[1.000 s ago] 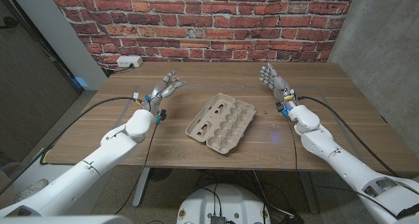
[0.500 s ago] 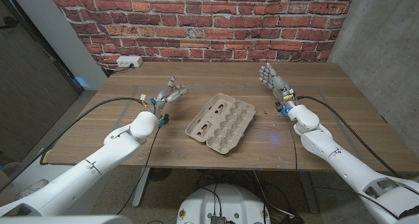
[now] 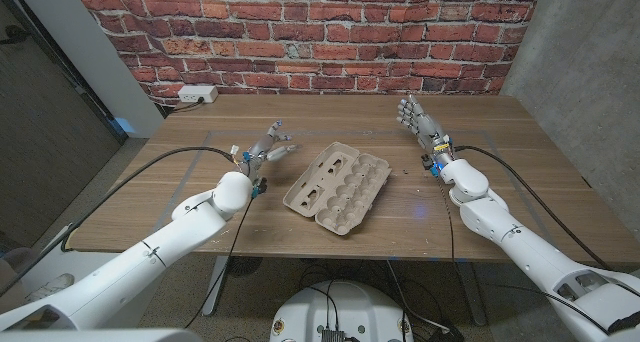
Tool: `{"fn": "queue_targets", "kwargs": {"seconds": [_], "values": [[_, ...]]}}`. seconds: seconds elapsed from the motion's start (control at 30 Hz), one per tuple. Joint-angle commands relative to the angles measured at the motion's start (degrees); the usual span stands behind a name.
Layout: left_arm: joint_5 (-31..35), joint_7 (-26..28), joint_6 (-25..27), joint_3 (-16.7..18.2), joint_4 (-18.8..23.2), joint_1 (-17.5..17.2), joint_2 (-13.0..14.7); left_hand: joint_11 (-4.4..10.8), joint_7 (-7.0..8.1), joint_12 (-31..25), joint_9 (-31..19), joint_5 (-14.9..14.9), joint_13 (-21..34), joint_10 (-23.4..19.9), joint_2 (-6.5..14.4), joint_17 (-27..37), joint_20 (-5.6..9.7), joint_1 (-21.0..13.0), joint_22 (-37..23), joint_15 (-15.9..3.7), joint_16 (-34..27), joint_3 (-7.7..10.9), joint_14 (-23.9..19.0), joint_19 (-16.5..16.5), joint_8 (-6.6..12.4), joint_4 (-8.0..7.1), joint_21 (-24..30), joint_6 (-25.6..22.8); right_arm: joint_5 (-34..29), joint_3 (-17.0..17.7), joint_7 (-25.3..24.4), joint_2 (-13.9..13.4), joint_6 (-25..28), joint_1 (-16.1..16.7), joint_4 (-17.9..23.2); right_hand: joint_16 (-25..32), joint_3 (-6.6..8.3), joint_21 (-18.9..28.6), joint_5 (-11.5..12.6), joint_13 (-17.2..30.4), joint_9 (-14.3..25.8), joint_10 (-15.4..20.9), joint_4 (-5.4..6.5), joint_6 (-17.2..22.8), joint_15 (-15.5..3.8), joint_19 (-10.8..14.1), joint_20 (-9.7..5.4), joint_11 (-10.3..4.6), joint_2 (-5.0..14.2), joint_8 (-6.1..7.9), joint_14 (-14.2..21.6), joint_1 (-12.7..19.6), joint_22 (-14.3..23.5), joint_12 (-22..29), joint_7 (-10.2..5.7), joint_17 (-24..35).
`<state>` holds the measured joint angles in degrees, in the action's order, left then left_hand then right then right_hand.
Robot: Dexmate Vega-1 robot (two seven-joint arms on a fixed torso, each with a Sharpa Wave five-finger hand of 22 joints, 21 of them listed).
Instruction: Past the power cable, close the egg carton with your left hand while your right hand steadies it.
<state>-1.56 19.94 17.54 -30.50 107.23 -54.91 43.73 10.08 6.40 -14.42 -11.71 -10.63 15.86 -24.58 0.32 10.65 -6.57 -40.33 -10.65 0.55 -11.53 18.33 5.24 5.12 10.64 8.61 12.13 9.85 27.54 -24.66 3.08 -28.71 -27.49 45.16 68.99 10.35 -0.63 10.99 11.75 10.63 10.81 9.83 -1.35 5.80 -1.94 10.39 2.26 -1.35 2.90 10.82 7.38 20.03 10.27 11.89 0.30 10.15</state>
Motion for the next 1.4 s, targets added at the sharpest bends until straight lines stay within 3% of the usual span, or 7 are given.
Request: {"fn": "queue_targets", "kwargs": {"seconds": [0.03,0.13,0.57,0.67,0.8,0.93,1.4], "values": [[7.83,0.42,5.55,-4.14,1.87,1.93,-0.1,-0.79,-1.4,0.38,-0.07,0.4,0.15,0.76,-0.89,0.18,-0.97,1.42,-0.07,0.71,-0.05,-0.8,0.52,-0.55,0.37,-0.53,0.05,11.2,0.26,0.52,-0.32,-0.56,-0.13,0.7,0.64,0.05,-0.06,0.05,0.04,0.24,0.06,-0.01,-0.28,-0.26,-0.79,-0.18,-0.01,-0.01,0.2,0.05,-0.25,0.33,0.17,-0.08,0.02,0.17],[6.53,-0.24,4.97,-3.46,1.73,1.49,-0.37,-0.82,-0.98,0.63,-0.01,0.52,0.15,1.28,-1.16,0.18,-1.07,1.82,-0.07,0.44,0.06,-1.07,0.78,-0.73,0.22,-0.76,0.11,11.75,0.12,0.55,-0.3,-0.71,-0.18,0.62,0.68,0.05,-0.06,0.06,0.03,0.24,0.06,-0.06,-0.29,-0.28,-0.78,-0.19,-0.01,0.06,0.21,0.06,-0.31,0.33,0.17,-0.09,0.03,0.17],[13.09,-0.38,3.79,-6.25,1.18,2.5,0.46,-0.26,-0.91,1.22,0.17,0.55,0.16,2.61,-1.43,0.14,-1.03,2.15,-0.09,0.57,0.29,-1.36,1.43,-0.52,-0.23,-1.03,-0.03,13.93,-0.26,0.82,-1.2,-1.04,0.11,0.92,1.5,-0.11,-0.01,0.09,-0.02,0.24,0.07,-1.52,-0.48,-1.59,-0.66,-0.31,-0.09,-0.02,0.34,-0.25,-0.97,0.55,0.17,-0.5,-0.01,0.16],[14.83,-0.25,4.21,-6.79,1.06,2.68,0.24,1.1,0.21,0.95,0.26,0.47,0.15,1.83,-1.4,0.1,-0.66,1.84,-0.09,0.08,0.17,-1.28,1.13,-0.71,0.1,-0.96,0.03,13.81,-0.86,0.77,-1.33,-1.41,-0.04,0.91,1.72,-0.28,0.05,0.03,-0.02,0.24,0.07,-2.12,-0.62,-2.11,-0.72,-0.55,-0.1,-0.38,0.37,-0.35,-1.56,0.75,0.17,-0.66,-0.06,0.14],[16.29,-0.73,4.83,-7.49,0.45,3.06,-0.26,0.68,0.52,0.99,0.32,0.46,0.07,1.72,-1.48,0.06,-0.54,1.7,-0.09,-0.16,0.12,-1.28,0.95,-0.9,0.18,-0.91,0.08,13.91,-0.96,0.83,-1.46,-1.42,-0.27,0.96,1.73,-0.31,0.09,-0.08,-0.03,0.25,0.07,-2.52,-0.75,-2.61,-0.81,-0.92,0.08,-0.43,0.38,-0.44,-1.85,0.93,0.17,-0.73,-0.14,0.12],[15.33,-0.71,4.67,-6.9,-0.25,2.49,-1.27,1.45,0.85,0.55,0.4,0.45,-0.12,0.21,-1.68,0.03,-0.22,1.57,-0.09,-0.87,-0.13,-1.35,0.16,-1.1,0.28,-0.88,0.12,14.04,-1.07,0.91,-1.81,-1.6,-0.07,1.34,2.16,-0.51,0.12,-0.38,-0.06,0.25,0.07,-2.63,-0.95,-2.73,-0.64,-1.94,0.48,-0.55,0.35,-0.31,-2.81,1.15,0.16,-0.62,-0.16,0.11],[19.77,-2.27,9.9,-9.05,1.43,3.06,-1.54,1.43,0.43,0.83,0.52,0.36,-0.63,-0.4,-1.92,-0.06,-0.11,0.92,-0.07,-0.96,-0.13,-1.3,-0.74,-1.86,0.28,-0.72,0.27,14.56,-0.58,1.32,-1.43,-2.24,-0.21,2.18,2.67,-0.32,0.12,-0.33,-0.1,0.25,0.08,-2.8,-1.08,-2.83,-1.06,-2.33,0.62,-0.78,0.39,-0.15,-3.16,1.26,0.17,-0.5,-0.6,0.12]]}}
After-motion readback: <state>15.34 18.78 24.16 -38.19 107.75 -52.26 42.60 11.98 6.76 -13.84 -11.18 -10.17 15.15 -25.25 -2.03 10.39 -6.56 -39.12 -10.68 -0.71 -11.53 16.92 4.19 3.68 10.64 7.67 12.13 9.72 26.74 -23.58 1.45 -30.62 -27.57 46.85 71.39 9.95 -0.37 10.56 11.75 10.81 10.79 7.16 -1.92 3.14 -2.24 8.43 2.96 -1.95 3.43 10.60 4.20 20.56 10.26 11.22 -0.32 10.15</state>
